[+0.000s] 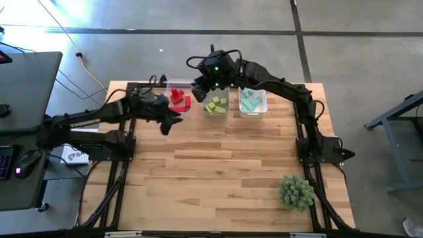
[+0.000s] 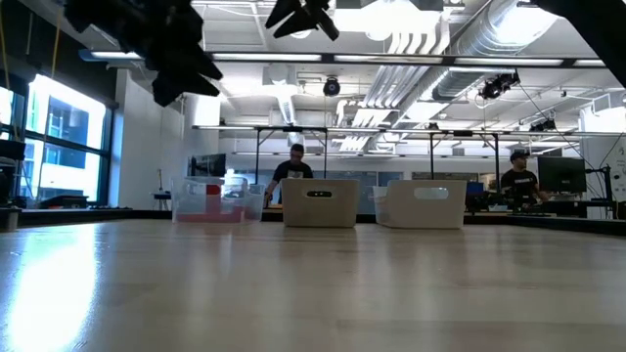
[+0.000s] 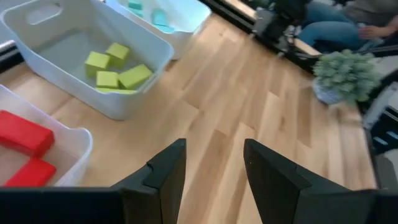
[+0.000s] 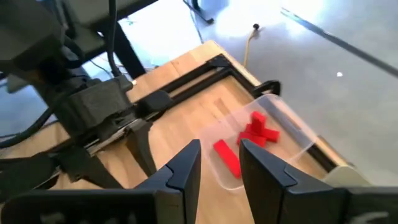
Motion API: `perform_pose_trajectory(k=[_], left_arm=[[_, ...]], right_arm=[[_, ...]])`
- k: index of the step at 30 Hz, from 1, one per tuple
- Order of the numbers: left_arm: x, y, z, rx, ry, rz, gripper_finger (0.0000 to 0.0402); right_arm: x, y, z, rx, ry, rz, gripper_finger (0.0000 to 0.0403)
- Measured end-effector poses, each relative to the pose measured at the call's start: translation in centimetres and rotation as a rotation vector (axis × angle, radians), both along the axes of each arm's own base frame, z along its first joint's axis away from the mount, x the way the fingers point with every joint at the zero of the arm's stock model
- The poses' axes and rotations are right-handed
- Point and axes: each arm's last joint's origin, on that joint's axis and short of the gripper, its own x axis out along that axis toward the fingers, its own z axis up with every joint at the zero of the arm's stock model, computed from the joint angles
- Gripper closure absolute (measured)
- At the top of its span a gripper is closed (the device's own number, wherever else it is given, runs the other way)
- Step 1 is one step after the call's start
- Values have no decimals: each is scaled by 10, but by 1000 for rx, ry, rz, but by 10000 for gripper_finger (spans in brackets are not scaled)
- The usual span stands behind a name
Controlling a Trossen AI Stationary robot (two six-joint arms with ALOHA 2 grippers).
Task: Sort & place blocks by color
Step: Return to Home Position
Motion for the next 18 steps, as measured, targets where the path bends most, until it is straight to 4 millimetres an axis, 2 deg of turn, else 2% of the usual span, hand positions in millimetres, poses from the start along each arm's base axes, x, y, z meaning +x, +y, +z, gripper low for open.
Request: perform_pose_trajectory(k=[9,18], left_arm=[[-25,-33,-20,54,-138,-97,252],[-42,-52,-46,101,-265,-179,252]], right_arm=[[9,35,1,21,-21,65,304],[17,77,5,41,-68,124,304]])
